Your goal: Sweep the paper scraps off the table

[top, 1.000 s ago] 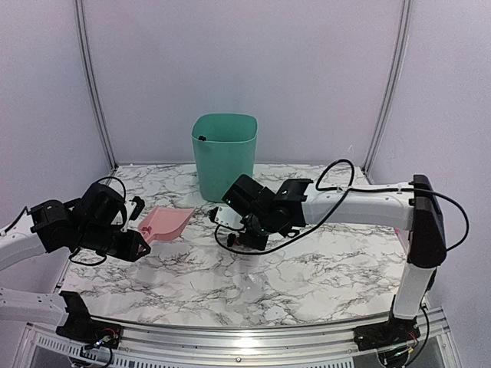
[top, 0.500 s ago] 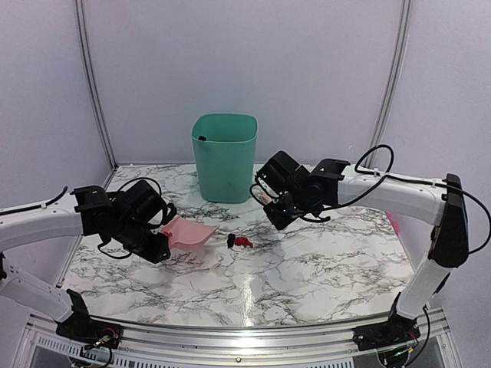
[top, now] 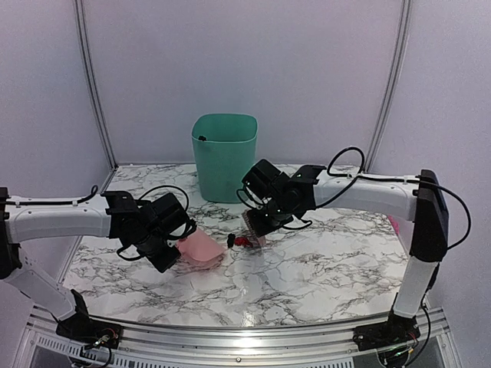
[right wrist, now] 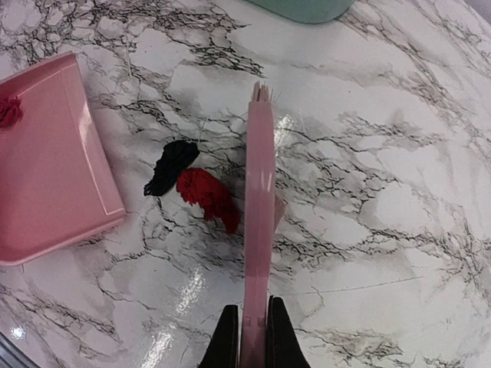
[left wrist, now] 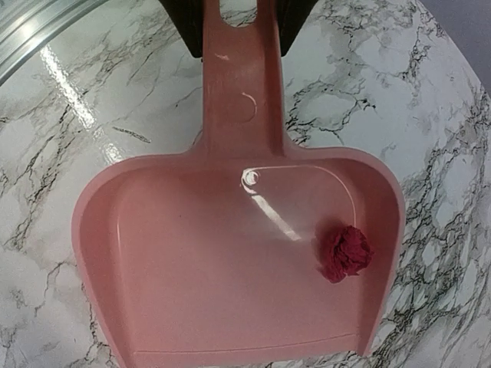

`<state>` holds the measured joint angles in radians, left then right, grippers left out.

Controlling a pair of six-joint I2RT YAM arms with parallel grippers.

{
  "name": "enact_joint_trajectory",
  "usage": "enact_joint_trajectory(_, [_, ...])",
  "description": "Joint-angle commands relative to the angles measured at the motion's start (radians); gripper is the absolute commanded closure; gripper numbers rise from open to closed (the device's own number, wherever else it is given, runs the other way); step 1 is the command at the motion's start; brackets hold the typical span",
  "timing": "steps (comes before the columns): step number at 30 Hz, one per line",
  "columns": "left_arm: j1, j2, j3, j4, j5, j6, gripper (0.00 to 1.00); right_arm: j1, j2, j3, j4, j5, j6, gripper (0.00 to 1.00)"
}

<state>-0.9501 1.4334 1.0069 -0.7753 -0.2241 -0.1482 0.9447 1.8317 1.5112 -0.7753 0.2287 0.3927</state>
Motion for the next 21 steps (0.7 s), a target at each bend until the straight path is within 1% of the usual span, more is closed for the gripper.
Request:
enact_joint_trajectory(1, [-0.003, 0.058, 0.030, -0.009, -0.004, 0.108, 1.00, -0.002, 0.032, 0.048, 0.080, -0.082, -0.010, 1.00])
enact_joint_trajectory(5, [-0.003, 0.122, 0.066, -0.010, 0.007, 0.166, 1.00, -0.001, 0.047, 0.055, 0.097, -0.102, -0.032, 1.00])
enact_joint_trajectory(11, [-0.001, 0.222, 0.161, -0.012, 0.029, 0.236, 1.00, -0.002, 0.051, 0.041, 0.164, -0.182, -0.074, 1.00])
enact_joint_trajectory(17, [0.005, 0.280, 0.193, -0.009, 0.041, 0.256, 1.00, -0.002, 0.047, 0.029, 0.210, -0.256, -0.116, 1.00])
enact_joint_trajectory(21, [0.014, 0.295, 0.196, -0.002, 0.036, 0.253, 1.00, -0.002, 0.046, 0.025, 0.224, -0.276, -0.129, 1.00])
